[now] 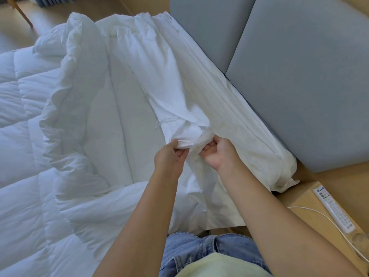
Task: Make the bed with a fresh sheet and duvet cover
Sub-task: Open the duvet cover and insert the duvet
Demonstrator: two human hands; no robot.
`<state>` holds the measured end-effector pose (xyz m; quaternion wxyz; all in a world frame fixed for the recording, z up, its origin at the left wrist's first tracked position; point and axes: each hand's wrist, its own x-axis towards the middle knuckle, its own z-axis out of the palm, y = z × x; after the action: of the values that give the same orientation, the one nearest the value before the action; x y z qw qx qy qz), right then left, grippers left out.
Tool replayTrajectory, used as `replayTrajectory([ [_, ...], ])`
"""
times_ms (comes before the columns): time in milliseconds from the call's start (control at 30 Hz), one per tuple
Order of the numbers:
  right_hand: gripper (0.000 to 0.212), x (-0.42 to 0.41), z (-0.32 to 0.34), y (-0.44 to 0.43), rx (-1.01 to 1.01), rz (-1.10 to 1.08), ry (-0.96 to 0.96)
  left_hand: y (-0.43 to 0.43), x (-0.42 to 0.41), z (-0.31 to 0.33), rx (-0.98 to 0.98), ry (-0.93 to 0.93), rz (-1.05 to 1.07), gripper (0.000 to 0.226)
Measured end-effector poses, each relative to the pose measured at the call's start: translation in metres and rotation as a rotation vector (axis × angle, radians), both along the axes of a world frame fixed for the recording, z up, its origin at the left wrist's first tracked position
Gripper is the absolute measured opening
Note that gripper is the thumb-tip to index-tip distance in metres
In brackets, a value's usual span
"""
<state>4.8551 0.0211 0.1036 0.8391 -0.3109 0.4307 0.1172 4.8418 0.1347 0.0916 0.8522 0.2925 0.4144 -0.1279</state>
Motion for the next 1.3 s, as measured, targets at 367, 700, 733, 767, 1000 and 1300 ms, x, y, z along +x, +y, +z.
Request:
replayTrajectory([
  [367, 0.026, 0.009, -0.005, 0.008, -0.751, 0.556, 0.067, 0.024, 0.005, 0.002, 0.145, 0.068, -0.396, 0.011],
  [700, 0.026, 0.014, 0.003, 0.002, -0.071, 0.435, -0.06, 0.051, 0.003, -0.011, -0.202, -0.099, -0.105, 0.026],
  [733, 0.028, 0.013, 0.003, 0.006, -0.232, 0.59, -0.012, 0.046, 0.002, -0.009, -0.079, -0.045, -0.28, 0.024],
  [767, 0.027, 0.012, 0.0, 0.01, -0.438, 0.728, 0.05, 0.042, 0.002, -0.009, 0.027, 0.02, -0.418, 0.02],
  [1000, 0.023, 0.012, -0.023, 0.007, -0.517, 0.36, 0.163, 0.052, 0.007, -0.028, 0.173, -0.011, -0.153, 0.023],
  [1300, 0.028, 0.012, 0.008, 0.01, -0.025, 0.525, -0.059, 0.055, -0.005, -0.016, -0.028, 0.053, -0.315, 0.03],
])
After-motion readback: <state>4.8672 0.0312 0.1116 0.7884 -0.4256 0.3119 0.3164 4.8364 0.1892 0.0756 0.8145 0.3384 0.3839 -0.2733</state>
